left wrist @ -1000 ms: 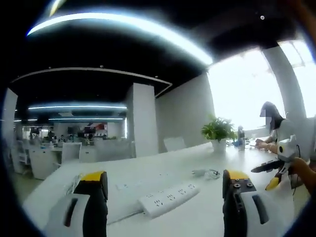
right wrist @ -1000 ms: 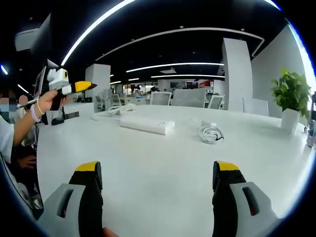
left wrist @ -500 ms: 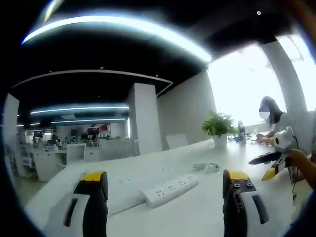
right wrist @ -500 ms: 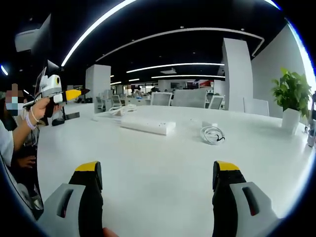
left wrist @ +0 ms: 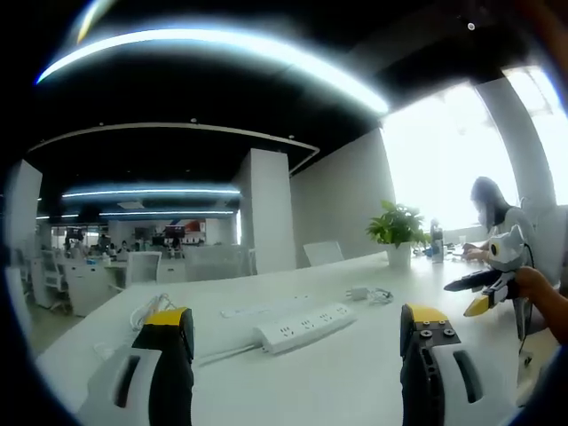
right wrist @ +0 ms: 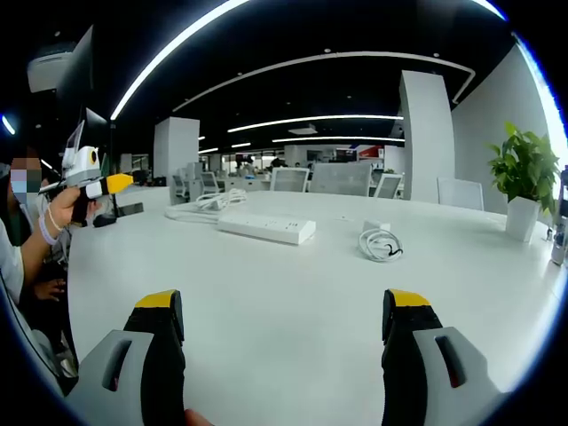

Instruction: Straighten the power strip on the desk, plug the charger into it

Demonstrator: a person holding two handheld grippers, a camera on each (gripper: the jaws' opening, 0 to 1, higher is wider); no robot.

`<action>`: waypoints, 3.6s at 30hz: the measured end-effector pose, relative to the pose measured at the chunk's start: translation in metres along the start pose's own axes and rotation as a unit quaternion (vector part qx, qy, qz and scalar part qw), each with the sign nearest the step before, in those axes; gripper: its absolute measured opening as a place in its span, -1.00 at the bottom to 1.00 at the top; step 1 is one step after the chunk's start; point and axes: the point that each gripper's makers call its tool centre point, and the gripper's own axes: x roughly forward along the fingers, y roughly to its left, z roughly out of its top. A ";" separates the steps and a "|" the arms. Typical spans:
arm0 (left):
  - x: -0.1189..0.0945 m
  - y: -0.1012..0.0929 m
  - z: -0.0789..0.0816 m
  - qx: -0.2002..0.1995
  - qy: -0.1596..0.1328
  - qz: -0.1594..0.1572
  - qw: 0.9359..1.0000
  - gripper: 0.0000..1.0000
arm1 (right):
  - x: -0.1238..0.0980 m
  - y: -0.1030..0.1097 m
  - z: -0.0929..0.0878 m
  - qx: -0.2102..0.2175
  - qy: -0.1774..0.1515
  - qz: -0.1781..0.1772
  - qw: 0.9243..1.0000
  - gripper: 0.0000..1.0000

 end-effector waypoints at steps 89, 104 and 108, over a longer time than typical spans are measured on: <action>-0.041 0.014 -0.072 -0.038 0.049 0.060 0.996 0.99 | 0.039 -0.024 0.141 -0.089 -0.061 0.038 0.993 0.85; -0.040 0.014 -0.074 -0.039 0.054 0.059 0.996 0.99 | 0.046 -0.057 0.187 -0.090 -0.078 0.030 0.992 0.86; -0.040 0.015 -0.076 -0.040 0.057 0.059 0.996 0.99 | 0.051 -0.061 0.194 -0.082 -0.080 0.037 0.993 0.86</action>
